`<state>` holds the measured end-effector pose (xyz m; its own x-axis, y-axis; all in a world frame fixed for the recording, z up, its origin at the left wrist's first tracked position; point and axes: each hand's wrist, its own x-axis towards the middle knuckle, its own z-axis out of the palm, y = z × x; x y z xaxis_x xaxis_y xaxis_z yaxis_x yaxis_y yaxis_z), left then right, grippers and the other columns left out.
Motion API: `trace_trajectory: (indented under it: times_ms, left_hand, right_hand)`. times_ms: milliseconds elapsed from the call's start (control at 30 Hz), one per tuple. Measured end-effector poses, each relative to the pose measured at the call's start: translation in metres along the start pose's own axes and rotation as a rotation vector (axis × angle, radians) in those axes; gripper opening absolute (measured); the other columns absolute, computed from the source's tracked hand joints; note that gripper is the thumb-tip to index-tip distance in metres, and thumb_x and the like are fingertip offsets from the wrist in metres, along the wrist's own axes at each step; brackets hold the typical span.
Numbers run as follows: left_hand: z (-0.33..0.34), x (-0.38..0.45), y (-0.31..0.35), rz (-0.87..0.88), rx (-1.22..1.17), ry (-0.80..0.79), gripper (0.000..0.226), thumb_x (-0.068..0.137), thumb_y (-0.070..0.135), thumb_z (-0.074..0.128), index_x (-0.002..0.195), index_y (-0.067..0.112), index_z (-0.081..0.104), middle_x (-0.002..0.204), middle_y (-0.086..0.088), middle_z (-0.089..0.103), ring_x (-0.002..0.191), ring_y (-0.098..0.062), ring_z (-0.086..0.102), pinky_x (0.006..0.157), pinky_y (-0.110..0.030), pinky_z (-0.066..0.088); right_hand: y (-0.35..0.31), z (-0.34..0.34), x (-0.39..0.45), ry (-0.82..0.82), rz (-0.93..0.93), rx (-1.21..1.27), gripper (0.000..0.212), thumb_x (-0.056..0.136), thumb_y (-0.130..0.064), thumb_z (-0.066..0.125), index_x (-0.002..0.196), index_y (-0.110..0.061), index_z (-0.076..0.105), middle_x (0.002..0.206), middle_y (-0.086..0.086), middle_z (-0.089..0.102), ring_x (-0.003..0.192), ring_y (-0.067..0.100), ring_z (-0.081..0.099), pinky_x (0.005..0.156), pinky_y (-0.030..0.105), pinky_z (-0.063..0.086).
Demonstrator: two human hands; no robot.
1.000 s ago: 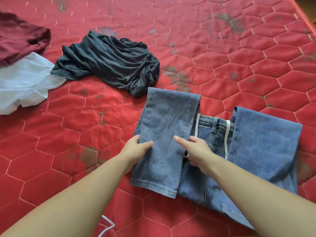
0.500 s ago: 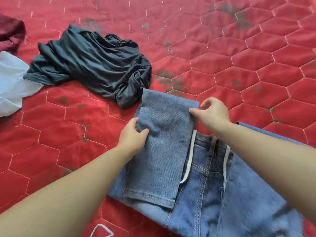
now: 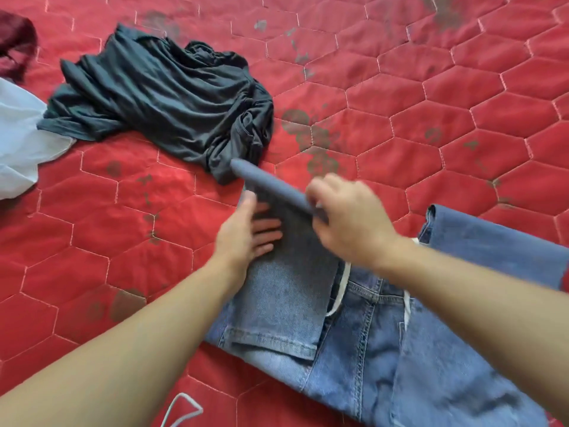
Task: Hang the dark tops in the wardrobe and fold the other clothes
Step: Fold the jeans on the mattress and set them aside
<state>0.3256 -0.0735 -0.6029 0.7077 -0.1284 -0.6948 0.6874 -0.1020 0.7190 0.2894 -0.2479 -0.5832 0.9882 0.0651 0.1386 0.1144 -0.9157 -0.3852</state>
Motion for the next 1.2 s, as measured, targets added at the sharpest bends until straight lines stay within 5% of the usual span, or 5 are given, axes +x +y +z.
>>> trace_trajectory:
  times_ms: [233,367,500,700,1200]
  left_hand:
    - [-0.008,-0.008,-0.016,-0.103,0.022,0.194,0.045,0.086,0.018,0.071,0.125,0.016,0.048,0.123,-0.012,0.063,0.091,-0.023,0.068,0.071,-0.036,0.059]
    - [-0.006,-0.011,-0.020,0.488,0.907,0.485,0.092,0.069,0.027,0.081,0.145,0.034,0.030,0.141,-0.007,0.037,0.126,-0.028,0.042,0.105,-0.042,0.033]
    - [0.020,-0.008,-0.027,0.947,1.510,0.008,0.064,0.072,0.013,0.072,0.133,0.024,0.058,0.140,-0.006,0.052,0.131,-0.033,0.044,0.100,-0.047,0.032]
    - [0.080,-0.009,-0.034,0.894,1.545,-0.165,0.055,0.086,0.046,0.054,0.140,0.043,0.043,0.144,0.006,0.045,0.132,-0.028,0.036,0.101,-0.045,0.029]
    - [0.117,-0.016,-0.079,0.719,1.651,-0.126,0.078,0.086,0.072,0.025,0.147,0.048,-0.018,0.163,0.007,-0.014,0.146,-0.034,-0.024,0.109,-0.069,-0.008]
  right_hand:
    - [-0.028,0.043,-0.066,-0.351,0.016,-0.220,0.030,0.077,-0.014,0.055,0.106,-0.022,0.054,0.104,0.003,0.053,0.096,0.028,0.052,0.076,0.038,0.032]
    - [-0.023,0.037,-0.080,-0.329,0.031,-0.181,0.030,0.082,-0.024,0.054,0.112,-0.022,0.053,0.110,0.000,0.053,0.101,0.026,0.051,0.081,0.039,0.035]
    - [0.024,-0.006,-0.100,-0.025,0.136,-0.024,0.029,0.078,-0.021,0.056,0.104,-0.015,0.067,0.107,0.003,0.064,0.100,0.030,0.059,0.082,0.043,0.045]
    - [0.145,-0.058,-0.115,-0.399,0.804,-0.271,0.066,0.078,-0.021,0.060,0.140,-0.018,0.039,0.139,0.008,0.044,0.127,0.032,0.041,0.100,0.046,0.032]
    - [0.097,-0.036,-0.196,-0.283,0.278,-0.173,0.012,0.072,-0.019,0.061,0.079,-0.017,0.052,0.073,0.004,0.058,0.064,0.033,0.059,0.055,0.035,0.037]
